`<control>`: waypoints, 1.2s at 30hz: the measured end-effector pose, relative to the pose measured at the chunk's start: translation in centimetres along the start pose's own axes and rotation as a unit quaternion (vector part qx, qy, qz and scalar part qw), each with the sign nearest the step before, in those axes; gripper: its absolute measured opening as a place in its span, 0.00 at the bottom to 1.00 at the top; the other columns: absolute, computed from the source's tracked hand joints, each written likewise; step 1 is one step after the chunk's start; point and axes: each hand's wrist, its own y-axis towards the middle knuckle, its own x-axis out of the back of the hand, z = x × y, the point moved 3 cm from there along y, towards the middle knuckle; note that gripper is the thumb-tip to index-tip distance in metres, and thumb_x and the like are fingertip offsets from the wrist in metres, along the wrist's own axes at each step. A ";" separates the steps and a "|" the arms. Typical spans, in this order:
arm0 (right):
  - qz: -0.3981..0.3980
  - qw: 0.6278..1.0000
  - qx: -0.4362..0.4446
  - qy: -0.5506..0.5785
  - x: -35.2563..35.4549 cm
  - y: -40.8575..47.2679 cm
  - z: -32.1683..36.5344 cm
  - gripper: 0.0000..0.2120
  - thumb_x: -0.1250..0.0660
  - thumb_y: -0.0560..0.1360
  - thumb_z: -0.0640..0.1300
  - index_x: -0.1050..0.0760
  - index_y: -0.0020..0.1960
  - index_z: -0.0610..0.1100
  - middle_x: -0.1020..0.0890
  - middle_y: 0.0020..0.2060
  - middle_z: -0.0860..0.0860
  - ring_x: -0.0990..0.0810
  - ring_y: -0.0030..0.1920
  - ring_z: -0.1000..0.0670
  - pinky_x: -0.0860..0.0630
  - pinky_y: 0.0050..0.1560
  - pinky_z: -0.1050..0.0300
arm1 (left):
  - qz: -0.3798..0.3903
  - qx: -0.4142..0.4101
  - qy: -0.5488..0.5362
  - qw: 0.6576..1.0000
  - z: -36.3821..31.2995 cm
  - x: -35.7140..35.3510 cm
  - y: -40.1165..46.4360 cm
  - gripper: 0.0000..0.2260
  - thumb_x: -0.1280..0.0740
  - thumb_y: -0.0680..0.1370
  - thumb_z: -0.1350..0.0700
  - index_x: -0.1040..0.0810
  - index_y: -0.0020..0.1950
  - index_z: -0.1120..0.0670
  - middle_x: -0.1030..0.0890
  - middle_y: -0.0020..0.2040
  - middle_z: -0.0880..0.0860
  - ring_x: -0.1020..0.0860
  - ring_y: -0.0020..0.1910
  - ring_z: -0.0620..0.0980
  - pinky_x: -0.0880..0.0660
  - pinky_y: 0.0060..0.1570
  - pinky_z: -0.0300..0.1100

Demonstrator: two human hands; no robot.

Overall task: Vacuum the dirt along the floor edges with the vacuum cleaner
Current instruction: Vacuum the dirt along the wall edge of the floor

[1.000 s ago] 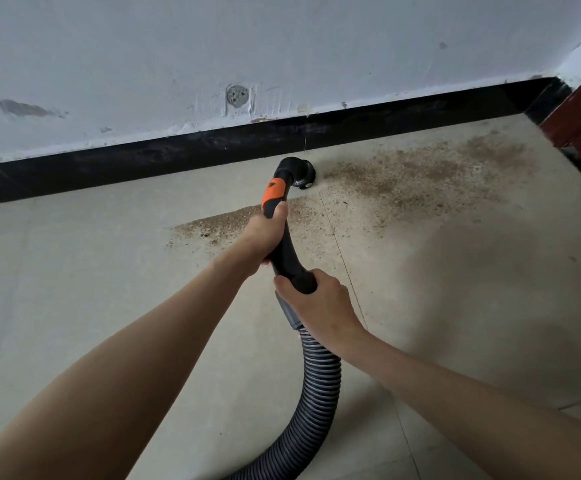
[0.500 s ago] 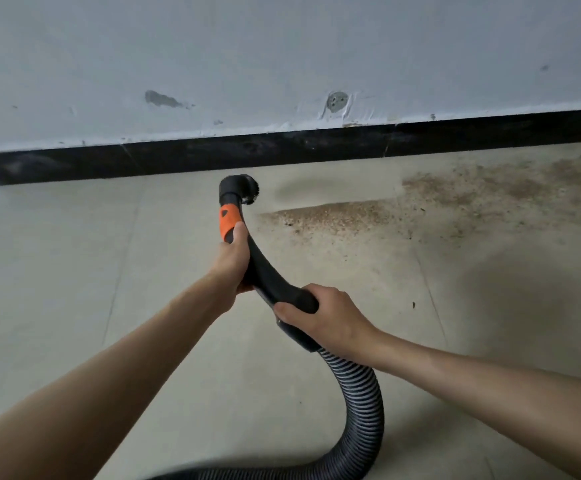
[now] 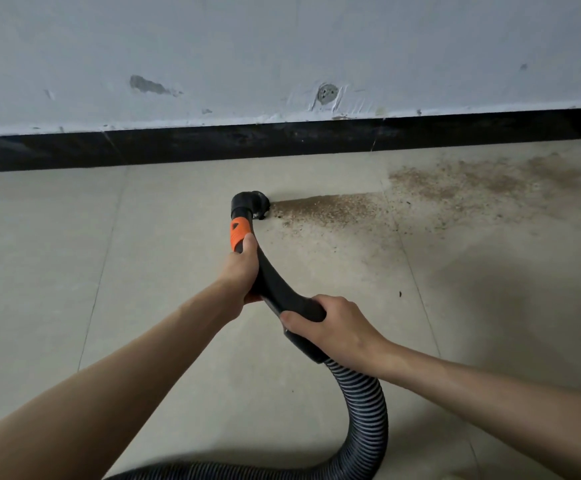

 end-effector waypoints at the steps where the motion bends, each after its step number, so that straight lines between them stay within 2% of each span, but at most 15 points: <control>1: -0.002 1.000 -0.001 0.005 0.2 0.0 -0.2 0.24 0.31 0.69 0.61 0.22 0.43 0.39 0.16 0.34 0.47 0.20 0.31 0.53 0.22 0.35 0.54 | 0.000 -0.001 0.003 1.000 -0.1 -0.3 0.0 0.21 0.49 0.81 0.41 0.33 0.58 0.59 0.23 0.50 0.59 0.22 0.52 0.58 0.22 0.45 0.50; 6: -0.016 1.000 -0.006 0.019 0.7 0.0 -0.7 0.24 0.32 0.69 0.62 0.22 0.43 0.39 0.16 0.33 0.47 0.19 0.31 0.51 0.23 0.33 0.56 | 0.010 0.001 0.008 1.000 -0.6 -1.3 0.2 0.22 0.48 0.81 0.40 0.33 0.58 0.59 0.22 0.52 0.60 0.21 0.49 0.58 0.23 0.36 0.47; 11: -0.024 0.999 -0.022 0.031 1.7 -0.3 -1.6 0.22 0.31 0.70 0.61 0.23 0.42 0.40 0.20 0.30 0.52 0.23 0.28 0.55 0.24 0.31 0.58 | 0.023 -0.013 0.025 0.999 -0.8 -3.0 0.1 0.23 0.48 0.80 0.40 0.32 0.57 0.59 0.21 0.53 0.61 0.20 0.49 0.58 0.22 0.40 0.48; 15: -0.032 0.998 -0.026 0.041 2.8 -0.4 -2.4 0.22 0.32 0.71 0.60 0.22 0.44 0.39 0.20 0.31 0.51 0.22 0.30 0.54 0.23 0.34 0.55 | 0.033 -0.017 0.041 0.998 -1.4 -4.8 -0.1 0.22 0.48 0.81 0.40 0.32 0.56 0.59 0.22 0.51 0.60 0.21 0.48 0.57 0.23 0.36 0.46; 23: -0.053 0.994 -0.046 0.078 5.6 -1.0 -4.9 0.19 0.32 0.70 0.60 0.22 0.43 0.43 0.20 0.32 0.53 0.22 0.29 0.56 0.24 0.33 0.60 | 0.052 -0.032 0.066 0.996 -2.0 -8.9 -0.7 0.20 0.48 0.81 0.41 0.32 0.55 0.58 0.24 0.45 0.56 0.22 0.42 0.53 0.25 0.32 0.44; 26: -0.063 0.993 -0.049 0.086 6.9 -1.3 -5.7 0.19 0.32 0.69 0.60 0.23 0.42 0.43 0.20 0.32 0.52 0.23 0.29 0.57 0.24 0.33 0.61 | 0.059 -0.041 0.075 0.995 -2.3 -10.9 -0.8 0.21 0.48 0.81 0.40 0.32 0.54 0.58 0.24 0.45 0.56 0.22 0.44 0.54 0.23 0.36 0.45; 29: -0.075 0.989 -0.054 0.117 8.3 -1.3 -6.3 0.21 0.32 0.70 0.59 0.22 0.43 0.39 0.19 0.32 0.48 0.21 0.32 0.51 0.20 0.39 0.49 | 0.063 -0.055 0.086 0.993 -2.9 -12.8 -0.8 0.20 0.48 0.81 0.41 0.32 0.54 0.57 0.24 0.44 0.55 0.22 0.46 0.55 0.22 0.41 0.47; 31: -0.084 0.986 -0.058 0.130 9.0 -1.4 -6.8 0.22 0.31 0.69 0.59 0.23 0.42 0.38 0.20 0.32 0.47 0.21 0.33 0.49 0.20 0.40 0.46 | 0.067 -0.058 0.101 0.991 -3.3 -14.0 -0.7 0.20 0.48 0.81 0.41 0.30 0.50 0.57 0.25 0.44 0.55 0.22 0.45 0.55 0.22 0.43 0.48; 33: -0.094 0.984 -0.060 0.139 9.5 -1.5 -7.4 0.23 0.32 0.69 0.59 0.23 0.42 0.37 0.20 0.32 0.47 0.21 0.33 0.48 0.20 0.39 0.46 | 0.073 -0.062 0.119 0.988 -3.6 -15.2 -0.7 0.21 0.48 0.81 0.40 0.30 0.47 0.57 0.24 0.44 0.56 0.22 0.46 0.55 0.21 0.45 0.49; 36: -0.120 0.980 -0.064 0.143 10.0 -1.5 -8.5 0.22 0.32 0.68 0.60 0.23 0.41 0.39 0.21 0.31 0.48 0.22 0.31 0.51 0.22 0.36 0.53 | 0.081 -0.070 0.138 0.985 -3.9 -16.8 -0.6 0.21 0.47 0.81 0.41 0.30 0.53 0.59 0.24 0.47 0.57 0.21 0.51 0.58 0.21 0.51 0.52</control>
